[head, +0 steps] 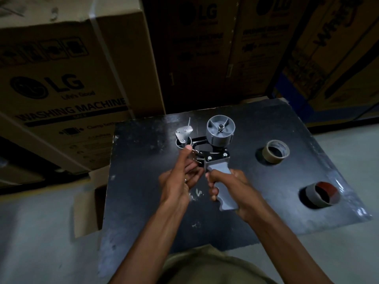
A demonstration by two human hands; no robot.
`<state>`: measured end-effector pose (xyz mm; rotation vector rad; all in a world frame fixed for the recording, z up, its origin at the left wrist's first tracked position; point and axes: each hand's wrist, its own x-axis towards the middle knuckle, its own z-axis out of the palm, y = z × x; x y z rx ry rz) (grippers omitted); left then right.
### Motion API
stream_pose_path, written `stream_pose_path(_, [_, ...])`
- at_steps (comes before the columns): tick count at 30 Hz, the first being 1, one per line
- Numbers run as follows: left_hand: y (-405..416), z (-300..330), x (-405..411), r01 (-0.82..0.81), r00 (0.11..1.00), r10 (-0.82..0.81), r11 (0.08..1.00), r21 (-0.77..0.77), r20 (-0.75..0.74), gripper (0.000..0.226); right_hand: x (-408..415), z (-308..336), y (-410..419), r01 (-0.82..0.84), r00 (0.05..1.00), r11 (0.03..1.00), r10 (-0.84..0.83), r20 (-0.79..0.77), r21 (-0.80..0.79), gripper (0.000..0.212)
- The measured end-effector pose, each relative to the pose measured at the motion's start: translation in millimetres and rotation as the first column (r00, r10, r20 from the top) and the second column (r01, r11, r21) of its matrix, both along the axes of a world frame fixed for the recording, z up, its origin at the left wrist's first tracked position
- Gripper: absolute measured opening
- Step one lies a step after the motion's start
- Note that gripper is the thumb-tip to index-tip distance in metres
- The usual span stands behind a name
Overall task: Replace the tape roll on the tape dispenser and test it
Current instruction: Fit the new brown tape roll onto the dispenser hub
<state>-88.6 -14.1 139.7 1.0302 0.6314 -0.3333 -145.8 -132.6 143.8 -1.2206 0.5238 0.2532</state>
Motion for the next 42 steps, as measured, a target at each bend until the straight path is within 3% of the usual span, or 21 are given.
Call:
stream_pose_path(3, [-3, 1, 0, -0.009, 1.0, 0.009, 1.0, 0.007, 0.001, 0.035, 1, 0, 2, 0.033, 0.999, 0.999, -0.033, 0.005, -0.005, 0.002])
stream_pose_path(12, [-11, 0, -6, -0.035, 0.999, 0.036, 0.999, -0.012, 0.004, 0.031, 2, -6, 5, 0.105, 0.994, 0.994, -0.105, 0.028, -0.008, 0.011])
stream_pose_path(27, [-21, -5, -10, 0.009, 1.0, -0.011, 0.998, -0.059, -0.022, 0.031, 5, -16, 2, 0.157, 0.986, 0.988, -0.156, 0.051, -0.01, 0.007])
stream_pose_path(38, [-22, -19, -17, 0.132, 0.99, -0.134, 0.99, -0.041, -0.052, 0.049, 12, -40, -10, 0.14, 0.988, 0.99, -0.139, 0.068, -0.002, 0.01])
stream_pose_path(42, [-13, -51, -15, 0.143, 0.986, -0.135, 0.987, 0.072, -0.098, 0.057, 14, -62, -11, 0.172, 0.985, 0.982, -0.173, -0.01, -0.083, 0.011])
